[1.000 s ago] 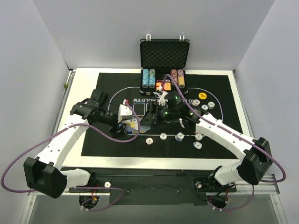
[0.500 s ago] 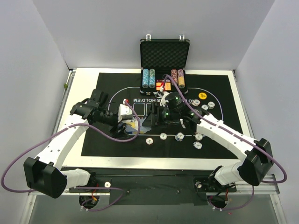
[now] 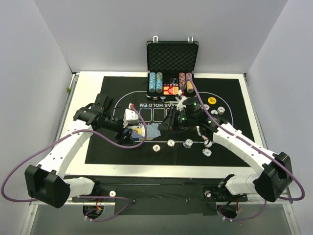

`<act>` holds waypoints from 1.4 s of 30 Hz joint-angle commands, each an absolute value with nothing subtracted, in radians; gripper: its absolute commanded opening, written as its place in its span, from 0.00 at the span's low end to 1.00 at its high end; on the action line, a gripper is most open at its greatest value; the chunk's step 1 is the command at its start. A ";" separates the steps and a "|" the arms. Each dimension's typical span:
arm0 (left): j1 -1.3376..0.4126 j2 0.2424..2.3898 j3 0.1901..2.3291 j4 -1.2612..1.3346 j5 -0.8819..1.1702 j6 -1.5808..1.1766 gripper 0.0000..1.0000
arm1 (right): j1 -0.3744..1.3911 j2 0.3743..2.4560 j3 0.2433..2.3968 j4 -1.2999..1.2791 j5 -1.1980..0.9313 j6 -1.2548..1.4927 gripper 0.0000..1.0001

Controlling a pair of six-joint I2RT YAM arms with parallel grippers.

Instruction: Distribute texas hold em gaming equipment

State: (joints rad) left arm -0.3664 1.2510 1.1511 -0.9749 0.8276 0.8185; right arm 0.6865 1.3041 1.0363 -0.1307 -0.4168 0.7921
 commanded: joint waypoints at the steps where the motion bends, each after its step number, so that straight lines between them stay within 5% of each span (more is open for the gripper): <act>1: -0.362 1.224 1.198 -0.923 0.899 0.815 0.08 | 0.664 1.250 1.012 -0.088 -0.443 0.819 0.18; 7: -0.362 1.224 1.196 -0.920 0.899 0.813 0.08 | 0.658 1.227 0.991 -0.051 -0.460 0.842 0.20; 11: -0.360 1.226 1.200 -0.917 0.897 0.810 0.08 | 0.661 1.212 0.962 0.055 -0.480 0.903 0.41; 15: -0.360 1.227 1.203 -0.914 0.899 0.802 0.07 | 0.704 1.256 0.989 0.035 -0.469 0.890 0.43; 26: -0.339 1.221 1.198 -0.867 0.922 0.739 0.00 | 0.706 1.247 0.991 0.018 -0.456 0.882 0.15; 42: -0.331 1.215 1.195 -0.862 0.960 0.730 0.00 | 0.652 1.181 0.951 0.003 -0.463 0.877 0.08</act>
